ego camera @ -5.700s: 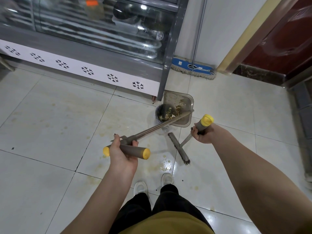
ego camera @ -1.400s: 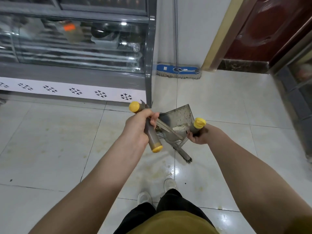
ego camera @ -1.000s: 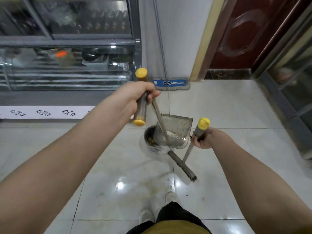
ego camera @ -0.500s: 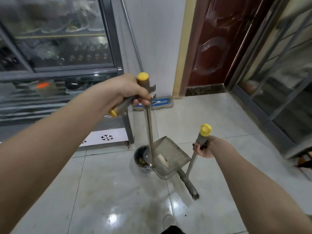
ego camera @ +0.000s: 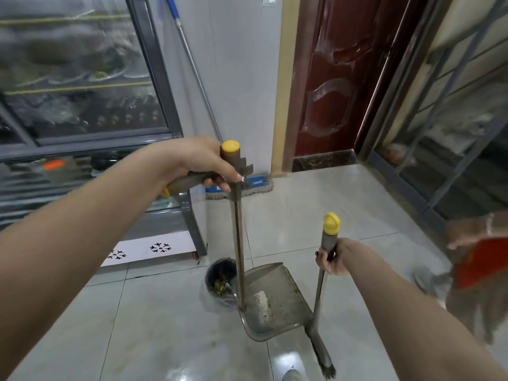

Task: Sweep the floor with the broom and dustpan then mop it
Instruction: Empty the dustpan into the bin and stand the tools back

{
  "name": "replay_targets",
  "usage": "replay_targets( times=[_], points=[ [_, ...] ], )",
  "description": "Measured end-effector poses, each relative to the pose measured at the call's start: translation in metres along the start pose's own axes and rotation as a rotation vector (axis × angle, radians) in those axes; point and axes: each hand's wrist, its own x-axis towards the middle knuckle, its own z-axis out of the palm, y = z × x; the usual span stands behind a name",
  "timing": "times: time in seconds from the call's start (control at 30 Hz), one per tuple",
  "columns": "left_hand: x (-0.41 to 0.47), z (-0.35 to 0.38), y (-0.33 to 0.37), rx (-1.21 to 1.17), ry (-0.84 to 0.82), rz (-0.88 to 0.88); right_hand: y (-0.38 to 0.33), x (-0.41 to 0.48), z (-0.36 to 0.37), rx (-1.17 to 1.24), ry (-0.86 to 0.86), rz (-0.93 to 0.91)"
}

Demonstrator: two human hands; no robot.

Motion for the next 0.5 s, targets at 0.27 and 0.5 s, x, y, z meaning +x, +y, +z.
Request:
replay_targets(
  times=[0.27, 0.5],
  points=[
    [0.038, 0.016, 0.057, 0.075, 0.023, 0.01, -0.061, 0.021, -0.032, -0.072, 0.003, 0.075],
    [0.077, 0.017, 0.081, 0.179, 0.097, 0.039, -0.098, 0.025, -0.051, -0.207, 0.027, 0.098]
  ],
)
